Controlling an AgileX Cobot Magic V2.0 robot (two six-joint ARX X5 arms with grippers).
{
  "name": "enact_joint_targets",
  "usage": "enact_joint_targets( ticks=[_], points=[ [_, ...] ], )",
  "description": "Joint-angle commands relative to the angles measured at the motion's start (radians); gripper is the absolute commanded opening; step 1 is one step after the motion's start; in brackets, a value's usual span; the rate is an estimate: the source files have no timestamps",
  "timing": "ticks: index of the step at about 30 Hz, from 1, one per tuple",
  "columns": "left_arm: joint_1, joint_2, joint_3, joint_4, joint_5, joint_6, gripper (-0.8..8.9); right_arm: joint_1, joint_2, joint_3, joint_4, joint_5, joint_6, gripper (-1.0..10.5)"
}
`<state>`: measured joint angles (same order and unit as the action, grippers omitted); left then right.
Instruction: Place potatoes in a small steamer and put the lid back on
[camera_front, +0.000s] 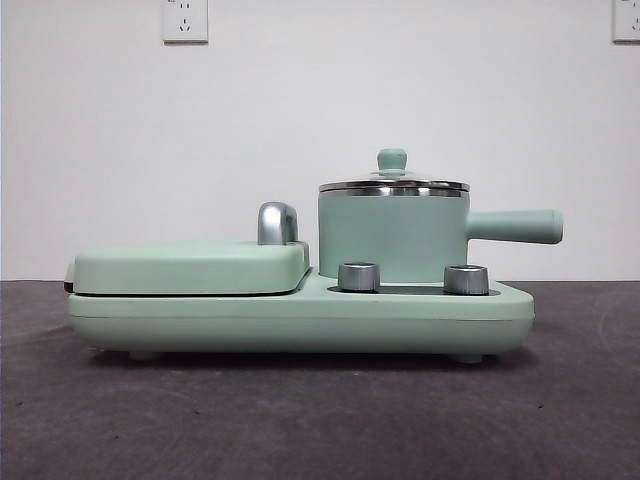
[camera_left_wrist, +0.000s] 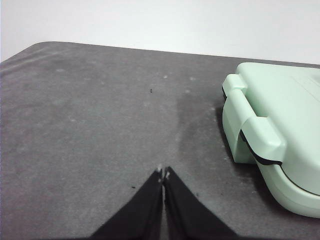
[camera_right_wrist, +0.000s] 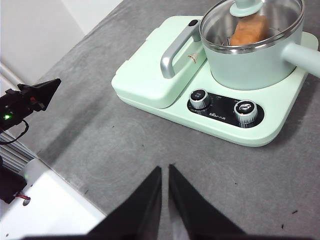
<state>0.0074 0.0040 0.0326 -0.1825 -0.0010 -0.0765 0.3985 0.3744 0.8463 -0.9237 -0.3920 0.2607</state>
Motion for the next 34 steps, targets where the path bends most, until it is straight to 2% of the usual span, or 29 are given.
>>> enact_joint_targets(
  ticks=[1, 14, 17, 20, 25, 28, 32, 34],
  points=[
    [0.001, -0.001, -0.02, -0.005, 0.0, 0.011, 0.06, 0.005, 0.002, 0.005, 0.011, -0.001, -0.007, 0.2],
    [0.001, -0.001, -0.02, -0.005, 0.0, 0.011, 0.06, -0.001, 0.0, 0.002, 0.014, 0.002, -0.007, 0.2],
    [0.001, -0.001, -0.02, -0.005, 0.0, 0.011, 0.06, -0.061, -0.012, -0.03, 0.026, 0.001, -0.009, 0.2],
    [0.001, -0.001, -0.02, -0.005, 0.0, 0.011, 0.06, -0.172, -0.043, -0.108, 0.094, 0.003, -0.026, 0.2],
    [0.001, -0.001, -0.02, -0.005, 0.0, 0.011, 0.06, -0.362, -0.141, -0.341, 0.368, 0.074, -0.1, 0.2],
    [0.001, -0.001, -0.02, -0.005, 0.0, 0.011, 0.06, -0.425, -0.214, -0.488, 0.531, 0.138, -0.16, 0.2],
    [0.001, -0.001, -0.02, -0.005, 0.0, 0.011, 0.06, -0.44, -0.295, -0.649, 0.637, 0.243, -0.218, 0.2],
    [0.001, -0.001, -0.02, -0.005, 0.0, 0.011, 0.06, -0.43, -0.325, -0.708, 0.655, 0.3, -0.225, 0.2]
  ],
)
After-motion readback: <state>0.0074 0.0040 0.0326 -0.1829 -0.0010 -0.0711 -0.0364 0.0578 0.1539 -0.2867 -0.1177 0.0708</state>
